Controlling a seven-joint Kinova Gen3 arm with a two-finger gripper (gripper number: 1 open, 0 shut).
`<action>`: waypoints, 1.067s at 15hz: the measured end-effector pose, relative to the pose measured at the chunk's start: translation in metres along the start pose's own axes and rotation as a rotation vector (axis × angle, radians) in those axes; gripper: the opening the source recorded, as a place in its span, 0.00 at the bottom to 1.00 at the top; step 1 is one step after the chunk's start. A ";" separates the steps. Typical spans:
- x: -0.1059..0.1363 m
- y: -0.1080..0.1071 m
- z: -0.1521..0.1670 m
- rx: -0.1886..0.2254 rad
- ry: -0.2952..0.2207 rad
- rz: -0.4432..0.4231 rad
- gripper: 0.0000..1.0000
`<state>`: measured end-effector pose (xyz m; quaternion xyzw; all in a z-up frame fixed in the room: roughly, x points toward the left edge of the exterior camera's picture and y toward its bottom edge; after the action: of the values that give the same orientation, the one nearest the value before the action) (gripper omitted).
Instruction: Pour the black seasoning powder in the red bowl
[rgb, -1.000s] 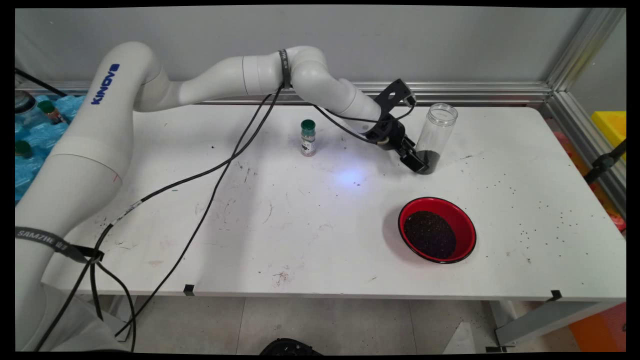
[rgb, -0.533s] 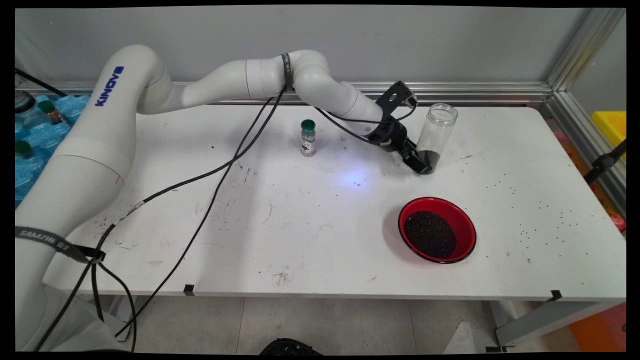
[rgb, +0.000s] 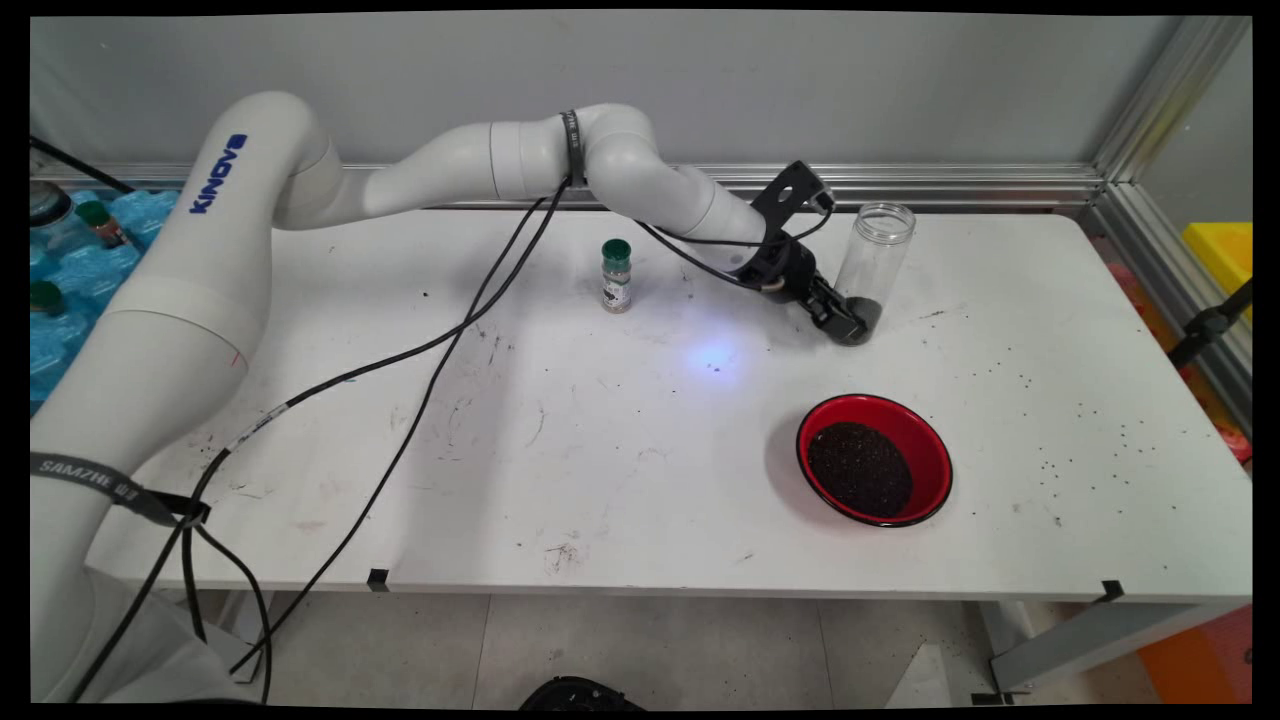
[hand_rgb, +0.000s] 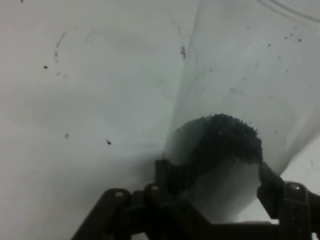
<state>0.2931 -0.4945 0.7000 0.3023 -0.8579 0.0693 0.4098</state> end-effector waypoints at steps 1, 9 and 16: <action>-0.001 0.000 0.000 0.000 0.000 0.000 0.00; 0.006 0.006 -0.013 -0.006 0.027 0.033 0.00; 0.022 0.017 -0.047 -0.015 0.054 0.107 0.00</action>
<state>0.3033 -0.4741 0.7494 0.2511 -0.8619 0.0927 0.4307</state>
